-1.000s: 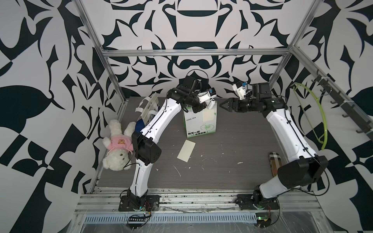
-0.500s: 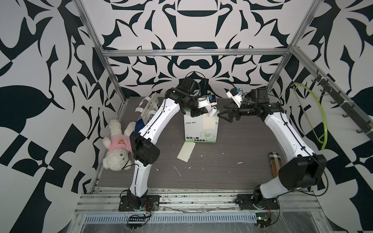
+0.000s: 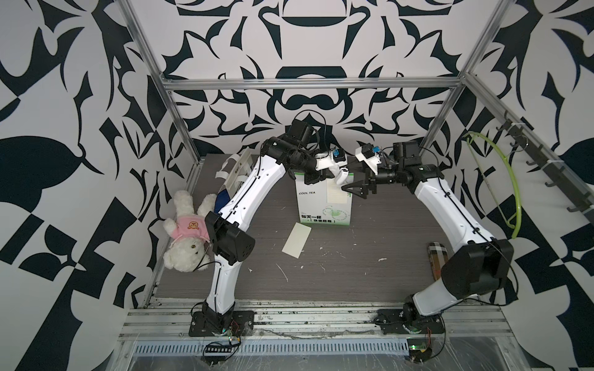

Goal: Staple the receipts to the bags
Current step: Staple the receipt to the takeout bag.

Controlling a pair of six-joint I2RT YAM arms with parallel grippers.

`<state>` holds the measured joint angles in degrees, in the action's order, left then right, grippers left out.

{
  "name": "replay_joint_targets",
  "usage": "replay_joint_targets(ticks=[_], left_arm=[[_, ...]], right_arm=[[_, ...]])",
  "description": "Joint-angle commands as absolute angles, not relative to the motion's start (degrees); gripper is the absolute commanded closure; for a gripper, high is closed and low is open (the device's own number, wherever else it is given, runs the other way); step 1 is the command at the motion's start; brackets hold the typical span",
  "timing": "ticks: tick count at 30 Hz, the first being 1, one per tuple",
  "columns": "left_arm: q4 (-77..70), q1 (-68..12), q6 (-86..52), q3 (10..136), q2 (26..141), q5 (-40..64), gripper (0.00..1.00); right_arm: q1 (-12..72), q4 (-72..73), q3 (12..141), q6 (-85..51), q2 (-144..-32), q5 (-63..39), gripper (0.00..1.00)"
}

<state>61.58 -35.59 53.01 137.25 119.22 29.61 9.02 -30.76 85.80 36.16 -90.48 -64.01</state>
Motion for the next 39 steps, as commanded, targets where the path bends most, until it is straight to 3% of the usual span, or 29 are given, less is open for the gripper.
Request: replay_joint_targets(ticks=[1,8,15,19,22,26,39], left_arm=[[62.4,-36.0,53.5,139.0,118.7,31.8,1.0],[62.4,-36.2,53.2,139.6,119.3,31.8,1.0],[62.4,-36.3,52.7,140.2,119.6,31.0,1.0],[62.5,-36.3,52.4,140.3,119.8,30.4,1.0],[62.5,-36.4,52.3,140.3,120.0,30.1,1.0],[62.5,-36.6,52.2,140.3,120.3,29.6,1.0],[62.1,-36.8,51.9,140.6,120.0,29.2,1.0]], right_arm=[[10.1,-28.6,86.8,37.0,-90.9,-64.8,0.06],[10.4,-27.6,86.6,36.5,-91.3,-66.0,0.15],[10.5,-28.7,87.7,36.5,-92.2,-66.2,0.38],[10.5,-28.7,87.7,36.6,-92.0,-66.1,0.39],[10.5,-28.0,87.0,36.5,-91.2,-65.5,0.25],[10.5,-24.2,85.6,34.4,-89.6,-66.6,0.23],[10.5,-27.0,86.7,34.5,-90.6,-65.5,0.45]])
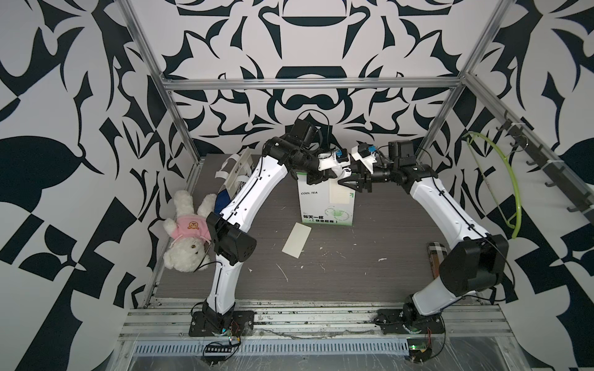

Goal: Staple the receipts to the bags
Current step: Staple the receipt to the takeout bag.

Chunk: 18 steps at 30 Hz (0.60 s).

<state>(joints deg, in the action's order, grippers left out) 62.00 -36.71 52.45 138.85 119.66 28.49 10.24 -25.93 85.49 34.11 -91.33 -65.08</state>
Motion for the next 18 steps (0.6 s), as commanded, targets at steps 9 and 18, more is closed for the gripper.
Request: replay_joint_targets(ticks=[9,18], left_arm=[[61.7,-36.8,51.5,140.9,120.0,29.5,1.0],[61.7,-36.8,51.1,141.1,120.2,28.5,1.0]], right_arm=[[10.5,-28.6,87.3,35.4,-90.8,-64.6,0.56],[10.5,-26.4,84.5,34.6,-88.2,-62.3,1.0]])
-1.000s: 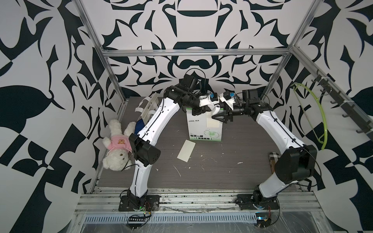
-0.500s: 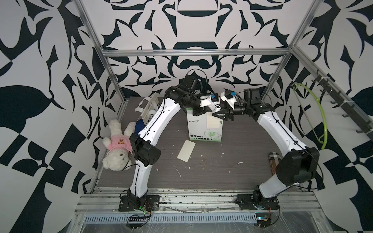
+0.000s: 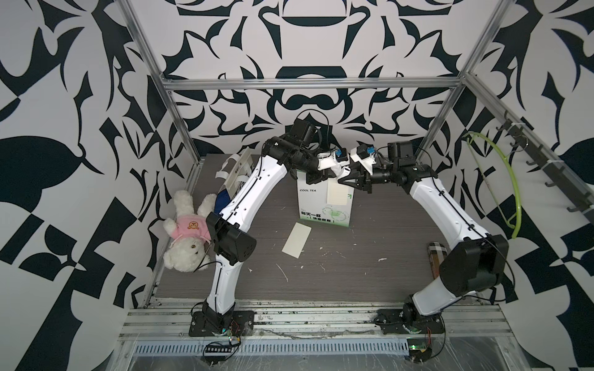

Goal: Staple the receipts to the bags
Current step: Staple the receipt to the takeout bag, then pick up the stapler from the takeout bag.

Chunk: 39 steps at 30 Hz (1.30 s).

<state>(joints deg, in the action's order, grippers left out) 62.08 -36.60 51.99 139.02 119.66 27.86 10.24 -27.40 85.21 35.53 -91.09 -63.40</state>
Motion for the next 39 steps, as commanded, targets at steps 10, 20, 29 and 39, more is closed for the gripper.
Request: replay_joint_targets(ticks=[10,20,29,39], left_arm=[[61.9,-36.8,50.9,142.3,120.9,28.0,1.0],[58.9,-36.8,46.0,143.0,123.7,16.1,1.0],[53.7,-36.8,35.7,143.5,123.8,10.9,1.0],[50.2,-37.6,28.1,142.9,123.0,11.4,1.0]], right_arm=[[10.5,-20.8,81.0,29.1,-86.6,-61.3,1.0],[8.7,-17.4,81.0,19.3,-84.0,-50.6,0.37],[8.8,-16.0,78.3,-0.7,-77.9,-37.1,0.44],[15.8,-15.8,80.8,-19.4,-80.0,-24.4,0.51]])
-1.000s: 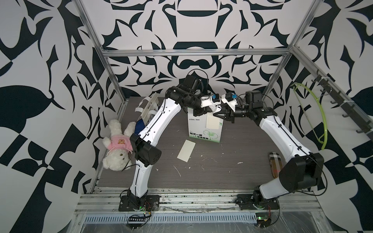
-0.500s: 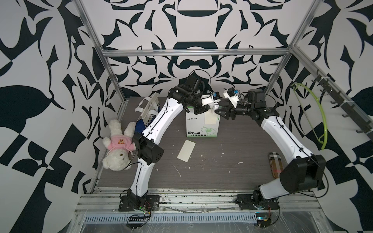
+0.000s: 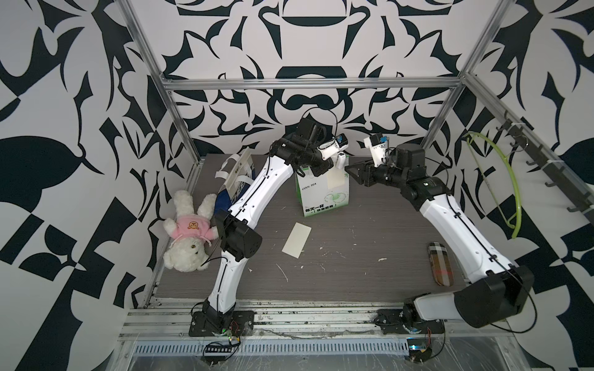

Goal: Staple the receipts to the bags
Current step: Pick up the stapler from the takeout bag.

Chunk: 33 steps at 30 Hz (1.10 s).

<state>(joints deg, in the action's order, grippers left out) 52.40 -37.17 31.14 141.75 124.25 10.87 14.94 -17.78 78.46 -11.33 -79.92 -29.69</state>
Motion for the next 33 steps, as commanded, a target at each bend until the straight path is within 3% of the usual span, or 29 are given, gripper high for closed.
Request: replay_joint_targets(ticks=[1,5,9,23,30,33], left_arm=[[50.2,-37.7,27.9,142.9,123.0,11.7,1.0],[50.3,-38.0,27.8,142.7,122.9,12.1,1.0],[50.4,-38.1,28.0,142.6,122.6,12.7,1.0],[51.3,-38.8,29.2,142.6,122.3,13.7,1.0],[51.6,-39.2,29.3,142.6,122.5,13.4,1.0],[52.1,-39.3,29.3,143.1,123.1,12.8,1.0]], right_arm=[[16.2,-16.0,81.3,-20.3,-80.3,-23.1,0.49],[17.6,-16.9,82.9,-21.2,-81.5,-20.4,0.48],[18.1,-16.3,83.3,-21.5,-81.8,-17.5,0.56],[18.6,-17.6,87.1,-19.8,-85.1,-15.9,0.6],[18.7,-17.5,86.8,-18.7,-84.8,-15.5,0.77],[18.7,-17.3,86.4,-18.0,-83.8,-13.6,0.8]])
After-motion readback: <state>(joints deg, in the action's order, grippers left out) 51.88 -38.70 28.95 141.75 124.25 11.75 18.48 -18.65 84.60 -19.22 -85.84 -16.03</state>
